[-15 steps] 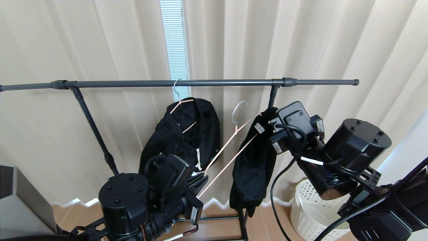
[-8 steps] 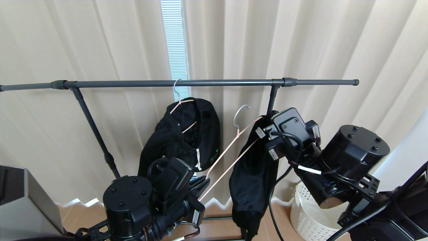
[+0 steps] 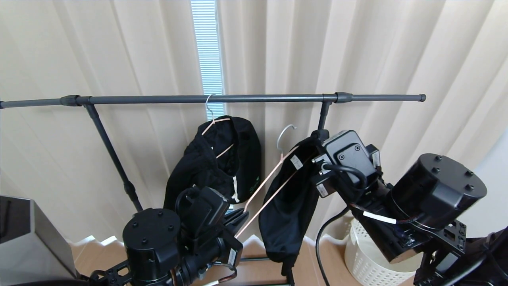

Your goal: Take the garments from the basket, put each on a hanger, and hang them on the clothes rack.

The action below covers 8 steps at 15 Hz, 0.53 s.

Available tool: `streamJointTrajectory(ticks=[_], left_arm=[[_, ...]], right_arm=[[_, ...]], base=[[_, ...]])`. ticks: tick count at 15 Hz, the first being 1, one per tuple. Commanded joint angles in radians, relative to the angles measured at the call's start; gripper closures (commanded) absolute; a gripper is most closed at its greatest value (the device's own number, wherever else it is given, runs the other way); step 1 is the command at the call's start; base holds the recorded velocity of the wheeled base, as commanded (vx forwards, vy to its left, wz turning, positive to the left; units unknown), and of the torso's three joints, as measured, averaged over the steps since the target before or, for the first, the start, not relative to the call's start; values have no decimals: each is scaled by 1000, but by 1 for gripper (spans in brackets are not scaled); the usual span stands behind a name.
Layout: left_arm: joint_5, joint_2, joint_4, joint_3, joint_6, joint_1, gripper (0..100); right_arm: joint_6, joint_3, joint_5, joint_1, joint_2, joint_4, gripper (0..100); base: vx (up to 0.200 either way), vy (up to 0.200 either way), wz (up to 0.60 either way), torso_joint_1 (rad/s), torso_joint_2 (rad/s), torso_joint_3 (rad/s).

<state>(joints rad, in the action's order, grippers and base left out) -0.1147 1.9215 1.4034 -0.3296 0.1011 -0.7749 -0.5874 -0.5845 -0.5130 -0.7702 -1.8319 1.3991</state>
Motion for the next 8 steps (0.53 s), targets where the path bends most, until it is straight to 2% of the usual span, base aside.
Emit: streamJointTrajectory(ticks=[1,3,8], left_arm=[[0,1,0,0,0,-1,100],[0,1,0,0,0,0,100],[0,1,3,0,0,2,100]], right_arm=[[0,15,2,-20,16,11,100],[0,31,10,-55,31,26,100],[3,58,42,-77,72,18,100]], base=[[0,0,0,0,0,0],[0,0,0,0,0,0],[0,0,0,0,0,0]])
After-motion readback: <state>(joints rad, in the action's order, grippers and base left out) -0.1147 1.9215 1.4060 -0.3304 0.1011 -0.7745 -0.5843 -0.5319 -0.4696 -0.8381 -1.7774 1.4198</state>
